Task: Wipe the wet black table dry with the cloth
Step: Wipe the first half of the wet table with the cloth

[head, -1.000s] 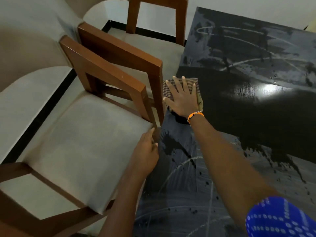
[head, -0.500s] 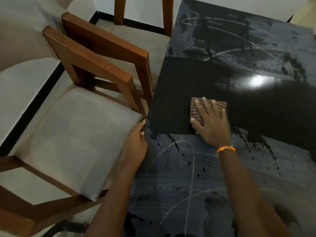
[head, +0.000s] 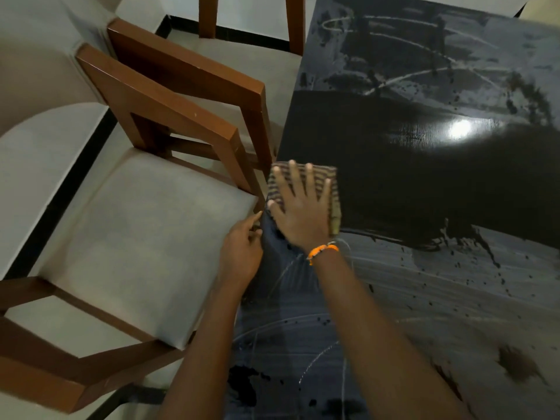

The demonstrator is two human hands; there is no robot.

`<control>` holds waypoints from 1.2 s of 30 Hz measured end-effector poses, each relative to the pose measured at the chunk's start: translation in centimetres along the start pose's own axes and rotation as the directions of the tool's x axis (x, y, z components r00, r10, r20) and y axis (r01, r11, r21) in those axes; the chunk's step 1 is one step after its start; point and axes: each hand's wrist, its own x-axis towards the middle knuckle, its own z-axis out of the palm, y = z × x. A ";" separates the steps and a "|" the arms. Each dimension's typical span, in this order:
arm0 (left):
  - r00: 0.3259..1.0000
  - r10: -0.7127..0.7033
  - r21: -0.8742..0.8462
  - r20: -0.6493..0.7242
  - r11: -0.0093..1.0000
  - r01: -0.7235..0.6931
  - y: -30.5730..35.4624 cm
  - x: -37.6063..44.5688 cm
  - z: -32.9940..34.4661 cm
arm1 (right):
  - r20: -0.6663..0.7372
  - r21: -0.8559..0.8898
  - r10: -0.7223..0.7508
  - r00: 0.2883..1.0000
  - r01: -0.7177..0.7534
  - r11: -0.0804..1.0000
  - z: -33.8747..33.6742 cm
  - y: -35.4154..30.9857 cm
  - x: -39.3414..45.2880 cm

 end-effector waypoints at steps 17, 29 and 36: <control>0.928 0.262 0.481 0.263 0.799 -0.362 10.5 -8.5 10.6 | 0.010 -0.030 0.054 0.999 -0.053 0.998 -3.2 17.1 -9.0; 0.869 0.148 0.594 0.472 0.675 -0.438 14.0 -11.5 16.6 | -0.096 0.007 0.617 0.781 -0.619 0.785 -5.5 34.7 -17.2; 0.890 0.124 0.639 0.439 0.653 -0.406 14.3 -11.8 16.9 | -0.087 0.061 0.601 0.795 -0.598 0.800 -4.1 26.6 -11.2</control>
